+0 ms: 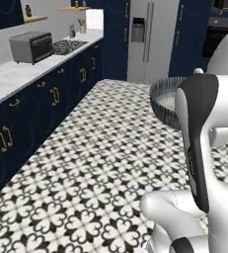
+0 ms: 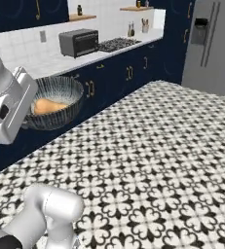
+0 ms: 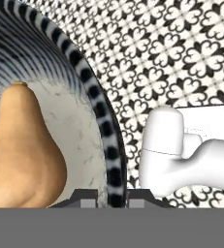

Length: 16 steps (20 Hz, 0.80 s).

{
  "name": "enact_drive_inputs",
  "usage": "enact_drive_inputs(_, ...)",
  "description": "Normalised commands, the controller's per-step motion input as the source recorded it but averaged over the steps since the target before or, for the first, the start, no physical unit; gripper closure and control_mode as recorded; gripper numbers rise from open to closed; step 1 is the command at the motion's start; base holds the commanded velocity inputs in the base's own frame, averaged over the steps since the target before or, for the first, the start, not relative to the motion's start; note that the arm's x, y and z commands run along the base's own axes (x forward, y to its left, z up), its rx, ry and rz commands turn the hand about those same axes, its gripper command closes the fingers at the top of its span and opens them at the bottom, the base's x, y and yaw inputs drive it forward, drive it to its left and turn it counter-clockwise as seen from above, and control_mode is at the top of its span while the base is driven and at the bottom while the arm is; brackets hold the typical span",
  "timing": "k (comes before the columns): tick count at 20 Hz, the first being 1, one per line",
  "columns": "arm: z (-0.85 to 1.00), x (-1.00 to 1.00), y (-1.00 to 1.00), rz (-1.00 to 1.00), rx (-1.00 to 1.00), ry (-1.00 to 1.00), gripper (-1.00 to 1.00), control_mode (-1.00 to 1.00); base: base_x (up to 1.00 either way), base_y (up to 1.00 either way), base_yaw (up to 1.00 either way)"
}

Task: Pick the squash from the sink and place it in the bowl. Then pick the bowl and place it in the microwave. Then close the microwave door and press the start button.

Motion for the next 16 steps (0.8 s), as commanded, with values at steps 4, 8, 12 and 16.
enact_drive_inputs(4, 0.00, 0.00, 0.00, 0.00, 0.00, 0.00, 1.00, 1.00, 0.04, -0.21, -0.80)
enact_drive_inputs(8, 0.00, 0.00, 0.00, 0.00, 0.00, 0.00, 1.00, 1.00, 0.40, -0.29, -0.61)
enact_drive_inputs(12, 0.00, 0.00, 0.00, 0.00, 0.00, 0.00, 1.00, 1.00, 0.84, -0.44, -0.41)
enact_drive_inputs(16, 0.00, 0.00, 0.00, 0.00, 0.00, 0.00, 1.00, 1.00, 1.00, -0.41, -0.32)
